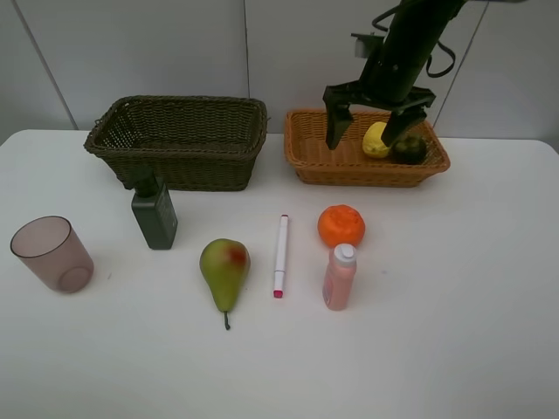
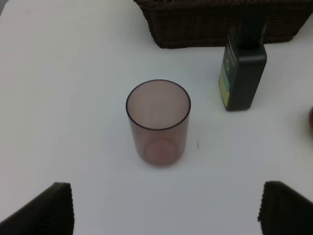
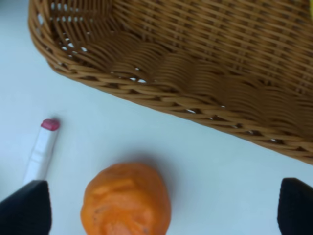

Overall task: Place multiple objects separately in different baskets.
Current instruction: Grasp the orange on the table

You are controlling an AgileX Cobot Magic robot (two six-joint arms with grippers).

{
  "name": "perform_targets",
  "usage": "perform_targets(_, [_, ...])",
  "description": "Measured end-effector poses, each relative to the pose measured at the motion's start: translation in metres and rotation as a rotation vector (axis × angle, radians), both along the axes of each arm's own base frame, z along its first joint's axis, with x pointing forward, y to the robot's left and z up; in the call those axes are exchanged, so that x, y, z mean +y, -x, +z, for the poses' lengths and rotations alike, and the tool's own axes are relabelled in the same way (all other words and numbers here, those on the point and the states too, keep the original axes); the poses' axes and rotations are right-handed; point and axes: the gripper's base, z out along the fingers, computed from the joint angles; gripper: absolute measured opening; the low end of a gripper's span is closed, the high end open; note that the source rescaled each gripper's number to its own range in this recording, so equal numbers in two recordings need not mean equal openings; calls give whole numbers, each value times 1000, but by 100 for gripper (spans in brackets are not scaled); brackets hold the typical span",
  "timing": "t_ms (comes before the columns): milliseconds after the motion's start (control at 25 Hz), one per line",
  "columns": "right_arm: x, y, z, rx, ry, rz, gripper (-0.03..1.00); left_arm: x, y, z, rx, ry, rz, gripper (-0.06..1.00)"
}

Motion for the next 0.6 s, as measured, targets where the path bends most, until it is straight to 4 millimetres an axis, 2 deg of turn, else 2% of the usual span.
perform_targets(120, [4,8,-13,47,16,11,97,0,0,0,0,0,0,100])
perform_targets(360, [0,28,-53,164,48,8,97,0,0,0,0,0,0,100])
perform_targets(600, [0,35,-71,177,21,-13,97,0,0,0,0,0,0,100])
